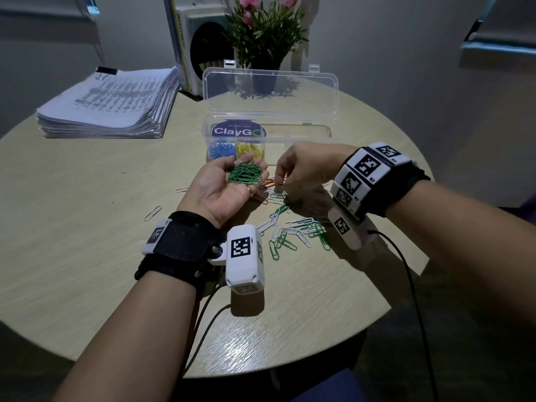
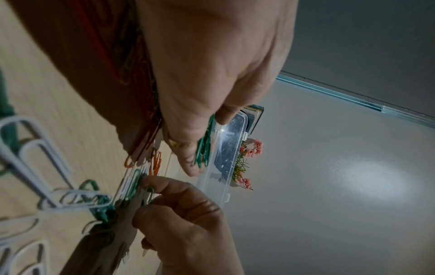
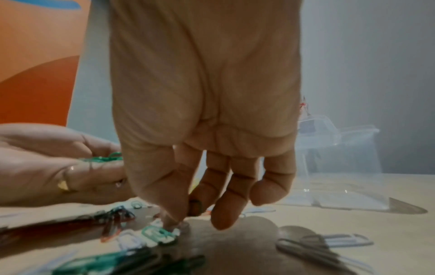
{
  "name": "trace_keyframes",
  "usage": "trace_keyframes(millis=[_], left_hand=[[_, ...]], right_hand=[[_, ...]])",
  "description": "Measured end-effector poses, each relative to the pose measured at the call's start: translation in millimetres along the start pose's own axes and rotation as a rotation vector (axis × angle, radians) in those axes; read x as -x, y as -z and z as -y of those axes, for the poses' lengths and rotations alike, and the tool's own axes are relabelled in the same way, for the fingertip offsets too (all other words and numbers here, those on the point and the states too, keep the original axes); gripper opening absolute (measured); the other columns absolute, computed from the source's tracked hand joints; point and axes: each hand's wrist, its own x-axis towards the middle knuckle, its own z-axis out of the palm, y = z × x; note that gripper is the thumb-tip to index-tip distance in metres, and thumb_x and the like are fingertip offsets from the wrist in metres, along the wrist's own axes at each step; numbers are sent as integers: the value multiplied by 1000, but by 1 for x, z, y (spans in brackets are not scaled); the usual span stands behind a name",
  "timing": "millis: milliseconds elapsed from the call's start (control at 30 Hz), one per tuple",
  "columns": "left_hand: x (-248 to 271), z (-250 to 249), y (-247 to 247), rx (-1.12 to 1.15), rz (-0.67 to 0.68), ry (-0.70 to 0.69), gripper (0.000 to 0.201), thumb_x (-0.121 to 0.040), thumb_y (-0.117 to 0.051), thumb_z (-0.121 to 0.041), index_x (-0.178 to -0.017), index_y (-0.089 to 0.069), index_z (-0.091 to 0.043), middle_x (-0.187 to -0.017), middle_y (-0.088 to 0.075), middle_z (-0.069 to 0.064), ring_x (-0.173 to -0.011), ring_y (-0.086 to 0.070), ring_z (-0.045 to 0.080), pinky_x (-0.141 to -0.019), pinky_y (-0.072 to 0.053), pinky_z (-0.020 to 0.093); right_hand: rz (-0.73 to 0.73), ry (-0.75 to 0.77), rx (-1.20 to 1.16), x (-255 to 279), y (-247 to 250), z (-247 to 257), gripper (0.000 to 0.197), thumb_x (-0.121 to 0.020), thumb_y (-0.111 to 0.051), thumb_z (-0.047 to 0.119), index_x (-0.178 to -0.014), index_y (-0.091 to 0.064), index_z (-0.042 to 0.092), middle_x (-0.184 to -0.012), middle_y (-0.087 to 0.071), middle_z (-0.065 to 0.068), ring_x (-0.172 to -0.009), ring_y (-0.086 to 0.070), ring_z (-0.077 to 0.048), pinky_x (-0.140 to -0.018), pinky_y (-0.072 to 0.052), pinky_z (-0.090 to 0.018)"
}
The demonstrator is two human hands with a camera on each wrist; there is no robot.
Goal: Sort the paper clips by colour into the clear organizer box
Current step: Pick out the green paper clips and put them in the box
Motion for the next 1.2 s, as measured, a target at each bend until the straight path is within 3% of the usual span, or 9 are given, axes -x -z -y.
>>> trace_keyframes(millis=[100, 267, 467, 633, 767, 933, 1033, 1133, 1200], left_hand=[[2, 0, 1, 7, 2, 1, 34, -101, -28, -16, -87, -53, 3, -87, -54, 21, -84, -54, 29, -83, -45, 38], [2, 0, 2, 8, -11, -3, 36, -101, -27, -16, -89, -54, 5, -89, -54, 21, -85, -55, 29, -83, -46, 41], [1, -1, 3, -10, -25, -9, 36, -102, -28, -17, -92, -55, 6, -89, -56, 22, -85, -56, 31, -79, -48, 42], [1, -1, 4, -3, -24, -14, 36, -101, -28, -17, -92, -55, 6, -90, -56, 22, -87, -56, 31, -81, -48, 42], [1, -2, 4, -26, -20, -2, 36, -101, -28, -18, -92, -55, 5, -89, -55, 20, -85, -55, 30, -84, -46, 40], [2, -1, 3, -79, -36, 18, 40, -101, -27, -22, -93, -56, 5, -89, -56, 20, -84, -54, 29, -85, -44, 41], [1, 0, 3, -51, -25, 25, 39, -101, -27, -23, -103, -54, 6, -99, -57, 23, -95, -55, 32, -89, -44, 44], [1, 1, 3, 0, 21, 30, 37, -101, -28, -20, -112, -49, 8, -115, -55, 25, -118, -50, 33, -105, -37, 48], [2, 2, 2, -8, 19, 28, 38, -102, -27, -19, -104, -51, 11, -105, -58, 26, -110, -54, 33, -101, -40, 47]], right_hand=[[11, -11, 61, -3, -6, 3, 16, -81, -67, 13, -93, -72, 21, -70, -60, 12, -62, -52, -5, -54, -42, -19], [-84, -59, 110, -6, -4, -1, 13, -74, -72, 18, -85, -74, 24, -68, -62, 13, -65, -56, -10, -59, -45, -21], [-24, -30, 107, -4, -8, 8, 10, -81, -69, 17, -91, -71, 15, -78, -63, 1, -68, -53, -12, -54, -41, -21], [-1, -76, 176, -10, -14, 9, 14, -76, -73, 24, -86, -69, 15, -78, -65, 0, -75, -60, -19, -71, -53, -32], [-7, -72, 198, -8, -16, 10, 14, -76, -70, 25, -82, -66, 13, -72, -61, 0, -73, -58, -21, -71, -54, -34], [-135, -37, 74, -4, 0, 15, 6, -75, -67, 11, -79, -69, 7, -67, -62, -3, -60, -55, -15, -56, -45, -23], [-171, 77, -138, -1, 14, 27, 5, -80, -68, 2, -83, -68, 6, -66, -64, 0, -49, -58, 0, -44, -43, -9], [-132, 154, -207, 1, 20, 39, 12, -82, -73, 11, -93, -69, 9, -73, -66, 2, -58, -60, -3, -50, -47, -12], [-148, 134, -196, 0, 22, 39, 15, -82, -72, 14, -95, -70, 6, -77, -68, -3, -63, -62, -10, -55, -51, -18]])
